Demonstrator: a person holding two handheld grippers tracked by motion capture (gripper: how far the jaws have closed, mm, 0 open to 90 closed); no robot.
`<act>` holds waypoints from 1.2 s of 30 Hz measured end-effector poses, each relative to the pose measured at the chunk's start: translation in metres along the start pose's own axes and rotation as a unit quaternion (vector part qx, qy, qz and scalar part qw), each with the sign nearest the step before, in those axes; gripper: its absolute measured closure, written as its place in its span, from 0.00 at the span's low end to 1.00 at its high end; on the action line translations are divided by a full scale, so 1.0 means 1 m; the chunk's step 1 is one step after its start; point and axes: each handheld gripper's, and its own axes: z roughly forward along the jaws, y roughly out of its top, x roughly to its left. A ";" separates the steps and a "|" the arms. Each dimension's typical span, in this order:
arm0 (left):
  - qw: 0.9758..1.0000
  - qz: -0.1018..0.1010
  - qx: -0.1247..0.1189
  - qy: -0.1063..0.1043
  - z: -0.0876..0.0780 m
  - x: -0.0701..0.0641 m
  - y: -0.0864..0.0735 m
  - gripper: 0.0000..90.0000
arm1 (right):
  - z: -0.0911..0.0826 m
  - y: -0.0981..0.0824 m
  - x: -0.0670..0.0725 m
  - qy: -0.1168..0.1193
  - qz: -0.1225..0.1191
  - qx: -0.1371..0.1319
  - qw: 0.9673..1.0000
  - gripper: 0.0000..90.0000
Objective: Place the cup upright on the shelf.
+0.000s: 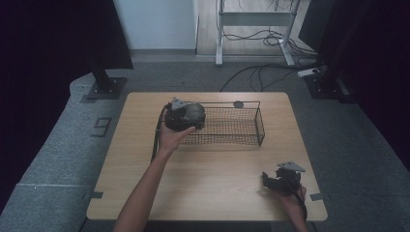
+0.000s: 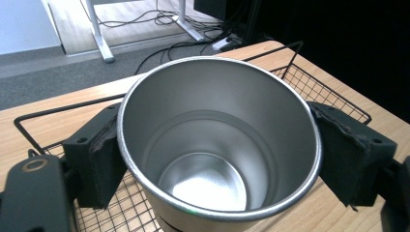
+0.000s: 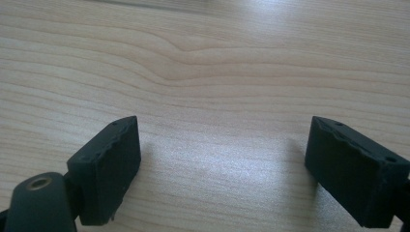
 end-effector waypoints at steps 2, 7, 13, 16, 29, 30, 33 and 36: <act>1.000 0.000 0.002 0.002 0.003 0.001 0.000 0.16 | 0.000 0.000 0.000 0.000 0.000 0.000 1.000 0.14; 1.000 -0.002 0.006 0.004 0.011 0.005 -0.001 0.16 | 0.000 0.000 0.000 0.000 0.000 0.000 1.000 0.14; 1.000 -0.009 0.012 0.004 0.022 0.007 -0.003 0.16 | 0.000 0.000 0.000 0.000 0.000 0.000 1.000 0.14; 1.000 -0.010 0.017 0.004 0.028 0.008 -0.004 0.16 | 0.000 0.000 0.000 0.000 0.000 0.000 1.000 0.14; 0.999 -0.015 0.034 0.009 0.044 0.012 -0.014 0.16 | 0.000 0.000 0.000 0.000 0.000 0.000 1.000 0.14; 0.999 -0.017 0.035 0.007 0.045 0.012 -0.014 0.16 | 0.000 0.000 0.000 0.000 0.000 0.000 1.000 0.14; 0.999 -0.020 0.039 0.007 0.048 0.013 -0.016 0.16 | 0.000 0.000 0.000 0.000 0.000 0.000 1.000 0.14; 0.999 -0.022 0.043 0.007 0.051 0.014 -0.018 0.16 | 0.000 0.000 0.000 0.000 0.000 0.000 1.000 0.14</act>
